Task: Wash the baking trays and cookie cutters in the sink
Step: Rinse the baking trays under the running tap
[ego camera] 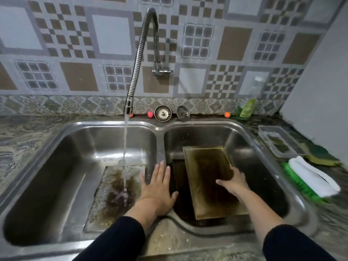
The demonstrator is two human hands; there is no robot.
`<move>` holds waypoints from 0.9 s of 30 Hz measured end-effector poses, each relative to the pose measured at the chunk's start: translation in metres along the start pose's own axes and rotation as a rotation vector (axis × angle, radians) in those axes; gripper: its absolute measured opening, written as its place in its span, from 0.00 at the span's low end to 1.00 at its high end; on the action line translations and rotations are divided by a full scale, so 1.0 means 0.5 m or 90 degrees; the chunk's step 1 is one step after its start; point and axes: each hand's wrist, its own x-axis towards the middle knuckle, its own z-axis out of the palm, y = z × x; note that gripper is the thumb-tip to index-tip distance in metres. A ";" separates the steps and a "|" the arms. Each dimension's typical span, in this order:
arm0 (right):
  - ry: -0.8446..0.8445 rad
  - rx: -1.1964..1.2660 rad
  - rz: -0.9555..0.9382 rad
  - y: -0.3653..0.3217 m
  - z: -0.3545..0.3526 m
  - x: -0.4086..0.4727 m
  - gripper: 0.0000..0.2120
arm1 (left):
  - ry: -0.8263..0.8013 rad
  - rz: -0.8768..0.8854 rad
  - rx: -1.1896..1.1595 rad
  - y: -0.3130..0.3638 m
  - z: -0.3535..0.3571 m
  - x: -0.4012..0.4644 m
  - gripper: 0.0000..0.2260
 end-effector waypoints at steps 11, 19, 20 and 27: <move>-0.042 -0.190 0.083 0.012 0.130 0.073 0.50 | 0.034 -0.003 0.014 -0.001 0.009 0.010 0.31; -0.059 -0.302 0.073 0.004 0.142 0.087 0.46 | 0.038 0.000 0.005 -0.005 0.017 0.021 0.30; -0.068 -0.312 0.070 0.001 0.139 0.085 0.45 | 0.039 0.000 0.007 -0.006 0.018 0.022 0.30; -0.059 -0.336 -0.027 -0.075 0.146 0.030 0.34 | 0.000 0.033 -0.034 -0.015 0.005 0.023 0.31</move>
